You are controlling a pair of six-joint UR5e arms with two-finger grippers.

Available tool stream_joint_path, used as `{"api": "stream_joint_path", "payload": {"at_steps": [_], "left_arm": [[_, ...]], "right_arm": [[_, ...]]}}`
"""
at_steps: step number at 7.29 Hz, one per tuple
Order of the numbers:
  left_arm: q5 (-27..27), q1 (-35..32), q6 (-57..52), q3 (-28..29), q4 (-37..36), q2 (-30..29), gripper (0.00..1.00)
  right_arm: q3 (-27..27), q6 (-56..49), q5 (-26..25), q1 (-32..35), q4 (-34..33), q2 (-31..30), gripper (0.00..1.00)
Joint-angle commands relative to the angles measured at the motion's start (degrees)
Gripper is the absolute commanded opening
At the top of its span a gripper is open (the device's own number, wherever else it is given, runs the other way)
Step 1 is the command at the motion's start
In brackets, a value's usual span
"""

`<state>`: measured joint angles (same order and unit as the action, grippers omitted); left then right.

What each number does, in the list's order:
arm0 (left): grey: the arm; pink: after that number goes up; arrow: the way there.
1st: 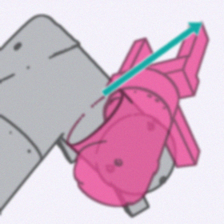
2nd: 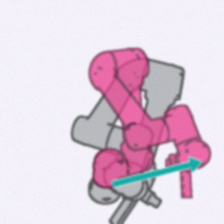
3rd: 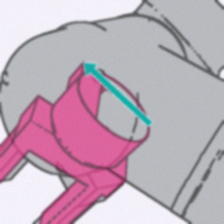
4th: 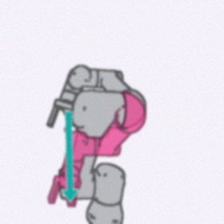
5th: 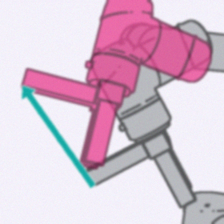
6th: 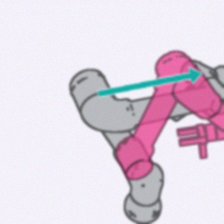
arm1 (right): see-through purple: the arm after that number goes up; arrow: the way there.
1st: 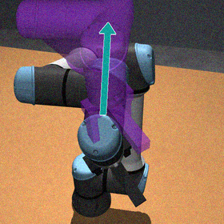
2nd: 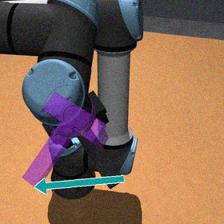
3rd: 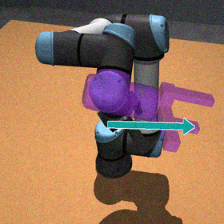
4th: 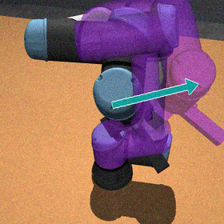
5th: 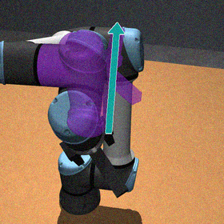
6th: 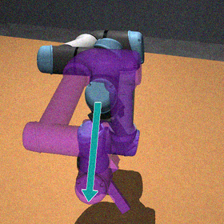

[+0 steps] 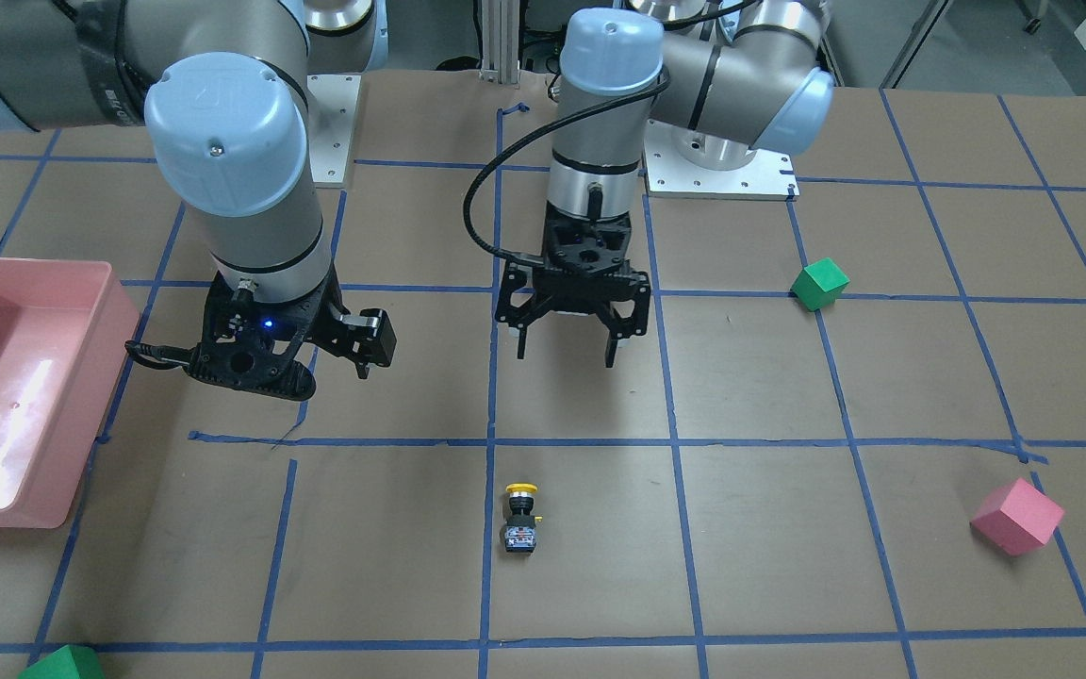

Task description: Align button upright

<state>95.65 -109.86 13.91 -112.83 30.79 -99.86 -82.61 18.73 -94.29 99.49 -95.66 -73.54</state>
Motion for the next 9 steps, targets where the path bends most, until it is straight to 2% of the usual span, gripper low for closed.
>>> {"api": "stream_joint_path", "payload": {"at_steps": [1, 2, 5, 7, 9], "left_arm": [[1.55, -1.49, -0.54, -5.62, -19.19, -6.55, 1.00], [1.47, -1.49, -0.72, -6.86, -25.10, -9.10, 1.00], [1.81, -1.41, -1.34, -5.13, -36.20, -18.67, 0.99], [2.52, -1.41, -1.25, -0.40, -38.17, -24.31, 0.98], [2.52, -1.32, -1.34, 1.99, -38.35, -26.52, 0.98]], "right_arm": [[-0.44, -1.57, 0.16, -0.09, -1.10, -0.02, 1.00], [-0.53, -4.37, 0.07, -0.18, -1.72, -0.02, 1.00], [0.08, -7.65, -0.90, -3.68, -2.34, -0.28, 1.00], [0.00, -8.35, -0.81, -4.04, -2.43, -0.37, 1.00], [-0.35, -8.35, -0.90, -4.04, -2.52, -0.37, 1.00]]}}
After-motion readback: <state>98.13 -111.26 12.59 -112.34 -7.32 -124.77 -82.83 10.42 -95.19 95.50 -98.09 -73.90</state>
